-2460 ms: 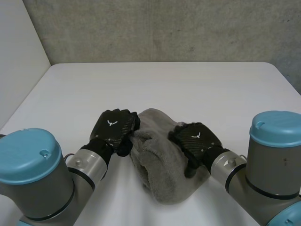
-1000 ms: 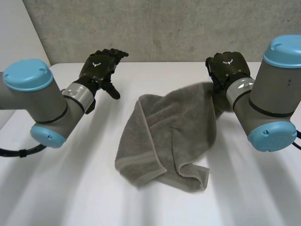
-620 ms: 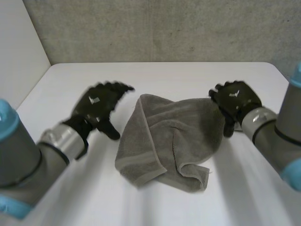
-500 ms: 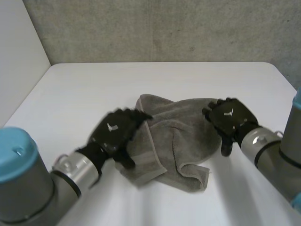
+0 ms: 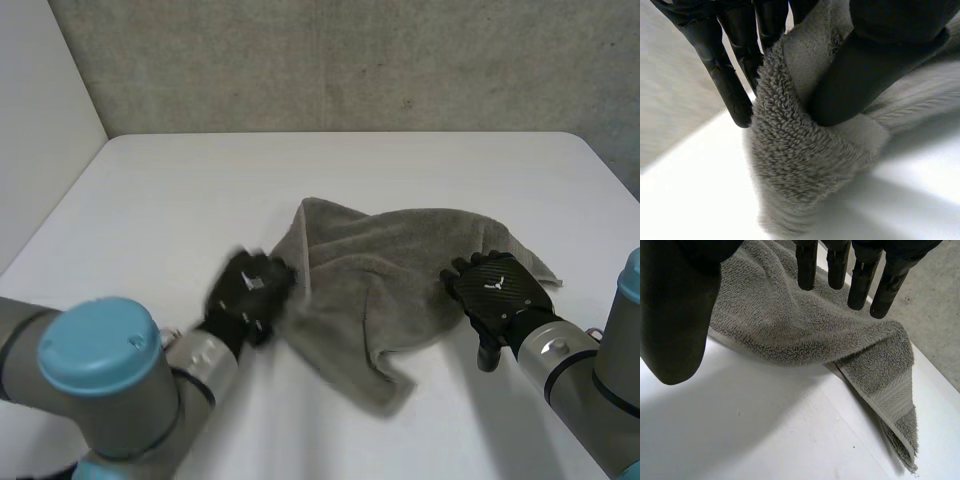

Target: Fold the towel.

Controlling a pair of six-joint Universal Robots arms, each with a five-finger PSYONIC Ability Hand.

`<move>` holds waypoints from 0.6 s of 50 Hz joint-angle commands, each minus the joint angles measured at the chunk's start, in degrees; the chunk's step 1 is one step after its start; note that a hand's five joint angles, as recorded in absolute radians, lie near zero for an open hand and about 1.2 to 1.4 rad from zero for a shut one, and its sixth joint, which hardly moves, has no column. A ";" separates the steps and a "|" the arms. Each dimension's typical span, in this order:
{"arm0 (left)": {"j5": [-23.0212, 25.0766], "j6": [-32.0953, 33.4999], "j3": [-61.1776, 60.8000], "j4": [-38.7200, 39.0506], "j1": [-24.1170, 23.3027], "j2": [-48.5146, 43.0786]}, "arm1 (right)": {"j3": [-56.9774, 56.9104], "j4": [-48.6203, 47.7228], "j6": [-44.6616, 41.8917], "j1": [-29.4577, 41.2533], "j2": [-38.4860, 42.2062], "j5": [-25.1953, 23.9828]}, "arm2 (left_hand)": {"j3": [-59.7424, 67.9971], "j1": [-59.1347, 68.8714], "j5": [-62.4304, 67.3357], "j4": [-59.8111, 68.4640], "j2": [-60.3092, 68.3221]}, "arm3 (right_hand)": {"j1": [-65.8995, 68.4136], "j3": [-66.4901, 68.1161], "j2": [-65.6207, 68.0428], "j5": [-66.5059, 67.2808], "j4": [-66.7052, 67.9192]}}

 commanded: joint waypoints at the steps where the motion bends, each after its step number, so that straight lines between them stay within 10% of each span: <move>1: -5.17 8.62 7.35 11.70 12.35 -0.20 | 0.53 -0.13 0.06 0.39 -0.25 0.00 | 11.42 12.75 12.40 11.32 11.35 | -3.10 -4.12 -3.93 -3.42 -4.83; 12: -0.25 7.66 19.76 12.68 14.04 -9.70 | 1.94 -0.65 0.15 0.92 -0.25 0.09 | 11.42 12.75 12.40 11.32 11.35 | -3.10 -4.12 -3.93 -3.42 -4.83; 14: -0.07 6.44 19.24 11.28 14.04 -10.05 | 2.37 -1.00 0.15 1.01 -0.34 0.09 | -33.39 -32.06 -32.41 -33.49 -33.46 | -3.10 -4.12 -3.93 -3.42 -4.83; 17: 0.01 6.08 16.96 9.52 13.95 -9.35 | 2.73 -1.62 0.15 1.36 -0.34 0.09 | -55.95 -54.62 -54.97 -56.05 -56.02 | -3.10 -4.12 -3.93 -3.42 -4.83; 30: 2.30 6.34 0.97 8.11 18.16 3.02 | 2.73 -1.97 0.06 1.27 -0.07 0.00 | -55.52 -54.19 -54.54 -55.62 -55.59 | -3.10 -4.12 -3.93 -3.42 -4.83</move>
